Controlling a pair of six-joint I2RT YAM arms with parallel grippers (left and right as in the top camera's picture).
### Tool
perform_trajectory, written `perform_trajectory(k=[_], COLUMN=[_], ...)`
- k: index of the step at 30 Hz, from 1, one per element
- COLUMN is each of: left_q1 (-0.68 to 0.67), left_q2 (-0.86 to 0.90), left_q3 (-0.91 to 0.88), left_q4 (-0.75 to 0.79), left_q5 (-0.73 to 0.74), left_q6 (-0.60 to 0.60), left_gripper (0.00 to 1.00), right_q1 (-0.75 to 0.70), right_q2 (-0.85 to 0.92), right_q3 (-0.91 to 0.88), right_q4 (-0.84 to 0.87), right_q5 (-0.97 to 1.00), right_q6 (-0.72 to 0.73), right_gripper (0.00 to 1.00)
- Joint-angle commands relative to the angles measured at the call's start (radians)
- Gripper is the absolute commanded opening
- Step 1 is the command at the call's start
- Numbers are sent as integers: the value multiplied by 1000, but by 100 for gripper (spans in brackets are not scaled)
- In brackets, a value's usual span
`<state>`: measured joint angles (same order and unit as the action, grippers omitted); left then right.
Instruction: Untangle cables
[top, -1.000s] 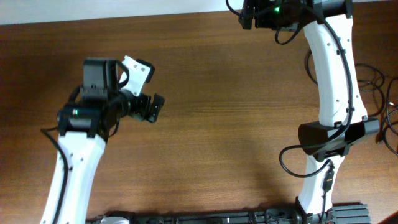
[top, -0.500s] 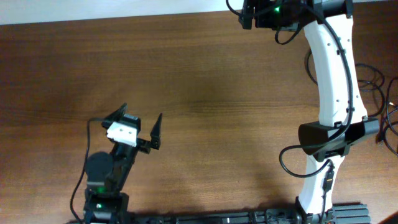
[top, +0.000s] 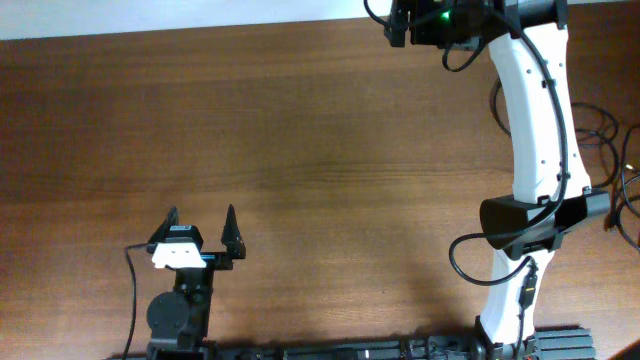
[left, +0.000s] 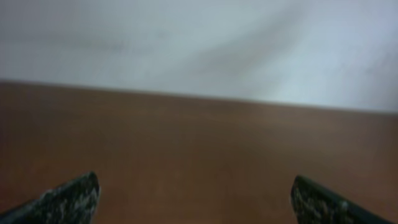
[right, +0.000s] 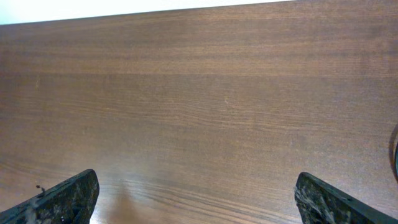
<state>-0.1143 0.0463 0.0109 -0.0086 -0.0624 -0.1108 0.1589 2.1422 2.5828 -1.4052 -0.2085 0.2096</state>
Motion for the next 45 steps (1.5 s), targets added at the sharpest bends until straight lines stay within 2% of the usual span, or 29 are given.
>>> perform_trajectory(k=[1, 4, 29, 39, 43, 45], left_q1=[18, 37, 39, 39, 39, 39], left_q2=[-42, -42, -41, -41, -41, -41], left_q3=[-2, -2, -2, -2, -2, -2], left_q4=[-68, -68, -68, -68, -68, -68], left_q5=[-58, -47, -32, -32, -32, -32], left_q6=[-3, 33, 33, 33, 33, 33], left_gripper=[98, 99, 98, 98, 98, 98], right_q1=[4, 4, 4, 4, 4, 4], right_q2=[-11, -11, -11, -23, -163, -291], right_q3=[19, 19, 19, 13, -192, -426], right_q4=[2, 2, 2, 34, 193, 350], right_q5=[-2, -2, 0, 57, 89, 106], right_q6=[-4, -4, -4, -4, -4, -3], right_gripper=[99, 99, 99, 98, 99, 99])
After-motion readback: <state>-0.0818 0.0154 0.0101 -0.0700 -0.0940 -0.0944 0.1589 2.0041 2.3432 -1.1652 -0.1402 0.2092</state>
